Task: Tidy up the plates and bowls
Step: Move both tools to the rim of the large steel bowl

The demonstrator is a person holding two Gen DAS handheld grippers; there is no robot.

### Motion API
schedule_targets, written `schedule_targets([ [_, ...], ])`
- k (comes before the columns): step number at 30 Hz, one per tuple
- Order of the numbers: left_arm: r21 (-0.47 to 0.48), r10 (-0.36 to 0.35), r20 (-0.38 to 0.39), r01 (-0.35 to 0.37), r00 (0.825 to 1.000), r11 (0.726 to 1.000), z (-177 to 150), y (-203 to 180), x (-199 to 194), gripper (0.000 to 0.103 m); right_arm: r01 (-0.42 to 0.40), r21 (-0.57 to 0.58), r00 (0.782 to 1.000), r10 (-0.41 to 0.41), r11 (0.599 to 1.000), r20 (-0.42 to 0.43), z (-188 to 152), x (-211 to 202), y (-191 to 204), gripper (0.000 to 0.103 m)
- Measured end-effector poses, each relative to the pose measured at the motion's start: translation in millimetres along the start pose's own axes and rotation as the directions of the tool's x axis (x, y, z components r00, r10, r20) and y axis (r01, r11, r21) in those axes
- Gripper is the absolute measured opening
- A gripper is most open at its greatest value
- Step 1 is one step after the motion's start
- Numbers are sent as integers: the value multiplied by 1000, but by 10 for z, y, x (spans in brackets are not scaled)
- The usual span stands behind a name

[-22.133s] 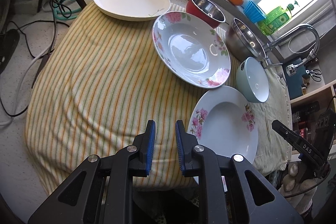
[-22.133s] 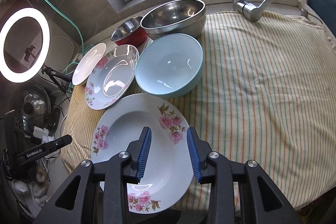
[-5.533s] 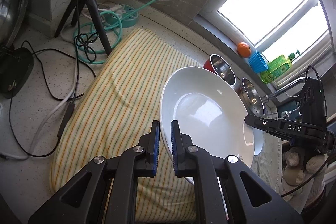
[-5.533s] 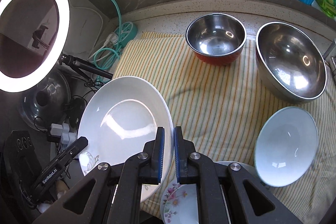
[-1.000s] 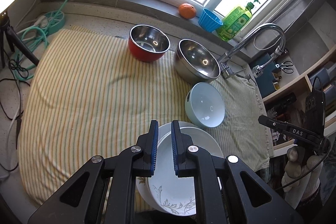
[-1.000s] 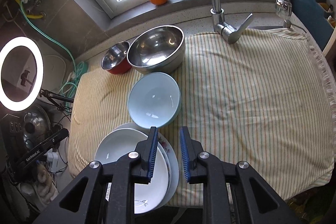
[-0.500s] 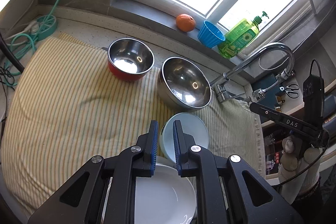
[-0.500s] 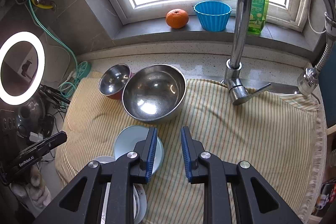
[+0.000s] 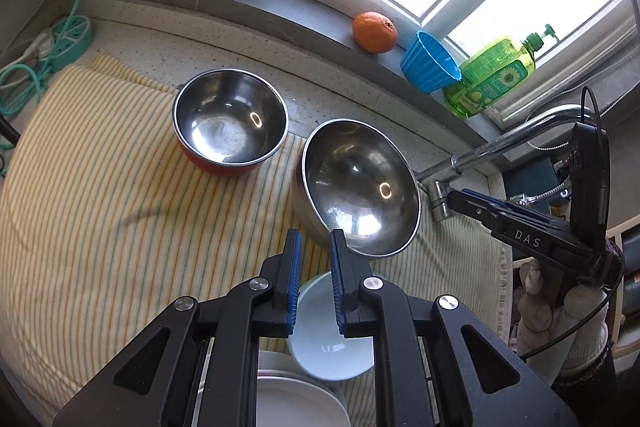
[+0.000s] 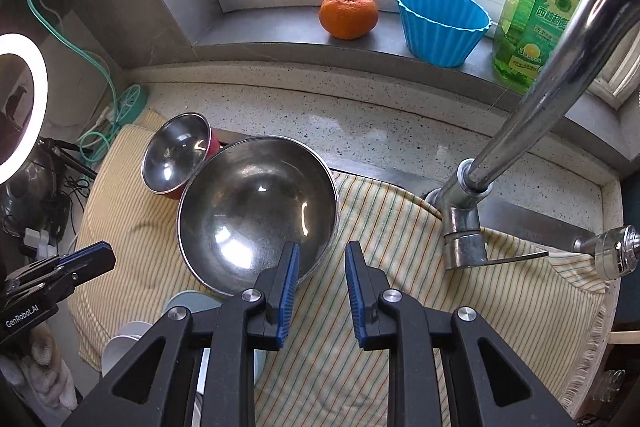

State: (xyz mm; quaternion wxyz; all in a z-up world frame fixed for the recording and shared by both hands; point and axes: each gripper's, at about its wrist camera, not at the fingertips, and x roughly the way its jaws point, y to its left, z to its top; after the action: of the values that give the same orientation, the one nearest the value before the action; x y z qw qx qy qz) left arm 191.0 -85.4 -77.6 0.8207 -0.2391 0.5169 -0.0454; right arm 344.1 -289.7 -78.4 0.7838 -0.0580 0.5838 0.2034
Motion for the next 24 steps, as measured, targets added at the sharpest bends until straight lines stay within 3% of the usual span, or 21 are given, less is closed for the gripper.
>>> schedule_targets([
  [10,-36,11,-39,-13,999,999,169,-18,259,13,1,-18,998,-2,1000,-64,327,283,-49,21],
  [24,-42,28,-81,-32,996,999,299,-16,559,13,42,-55,993,-48,998,-112,376,577,-15,21],
])
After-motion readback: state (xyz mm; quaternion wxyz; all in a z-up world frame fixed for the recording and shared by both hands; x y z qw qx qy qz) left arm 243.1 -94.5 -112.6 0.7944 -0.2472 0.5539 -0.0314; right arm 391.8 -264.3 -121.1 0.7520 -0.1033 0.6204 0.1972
